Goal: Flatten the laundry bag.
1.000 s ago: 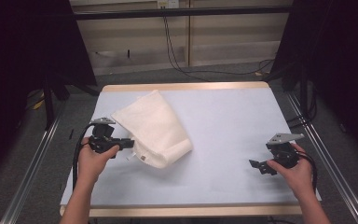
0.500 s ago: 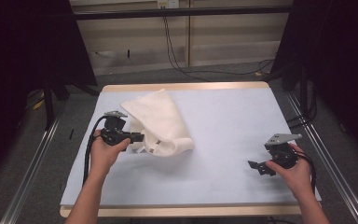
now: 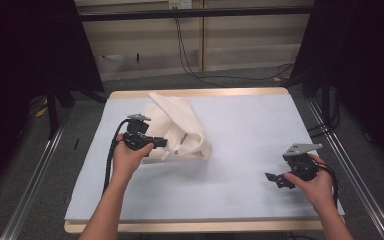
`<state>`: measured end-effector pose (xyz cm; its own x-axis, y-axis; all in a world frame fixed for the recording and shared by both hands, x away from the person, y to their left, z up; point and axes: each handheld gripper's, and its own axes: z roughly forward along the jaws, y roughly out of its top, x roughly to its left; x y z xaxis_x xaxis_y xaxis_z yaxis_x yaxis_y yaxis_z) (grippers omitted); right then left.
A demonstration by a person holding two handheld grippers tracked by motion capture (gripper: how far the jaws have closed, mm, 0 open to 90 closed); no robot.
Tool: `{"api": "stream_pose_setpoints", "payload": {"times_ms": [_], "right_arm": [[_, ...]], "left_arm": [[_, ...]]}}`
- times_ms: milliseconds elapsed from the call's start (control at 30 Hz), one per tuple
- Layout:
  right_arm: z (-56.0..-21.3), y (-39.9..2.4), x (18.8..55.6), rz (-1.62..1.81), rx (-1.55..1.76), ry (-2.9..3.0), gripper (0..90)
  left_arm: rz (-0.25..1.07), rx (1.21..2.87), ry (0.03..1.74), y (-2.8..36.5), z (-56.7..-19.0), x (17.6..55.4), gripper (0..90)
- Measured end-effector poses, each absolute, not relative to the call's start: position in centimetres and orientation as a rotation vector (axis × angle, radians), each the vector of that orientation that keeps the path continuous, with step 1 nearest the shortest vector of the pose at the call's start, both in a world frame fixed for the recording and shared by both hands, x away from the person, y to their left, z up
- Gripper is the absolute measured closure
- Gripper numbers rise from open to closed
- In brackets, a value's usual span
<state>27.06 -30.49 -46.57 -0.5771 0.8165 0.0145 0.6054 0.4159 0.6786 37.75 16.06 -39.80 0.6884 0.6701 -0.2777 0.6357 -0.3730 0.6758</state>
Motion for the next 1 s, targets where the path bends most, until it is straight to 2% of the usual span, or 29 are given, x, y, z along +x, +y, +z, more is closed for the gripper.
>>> {"api": "stream_pose_setpoints", "payload": {"times_ms": [1000], "right_arm": [[-46.8, -30.6, 26.9, 0.913, 1.242, 2.369, 2.3]], "left_arm": [[0.027, 2.094, 0.940, 9.7, -40.6, 39.4, 79.5]]}}
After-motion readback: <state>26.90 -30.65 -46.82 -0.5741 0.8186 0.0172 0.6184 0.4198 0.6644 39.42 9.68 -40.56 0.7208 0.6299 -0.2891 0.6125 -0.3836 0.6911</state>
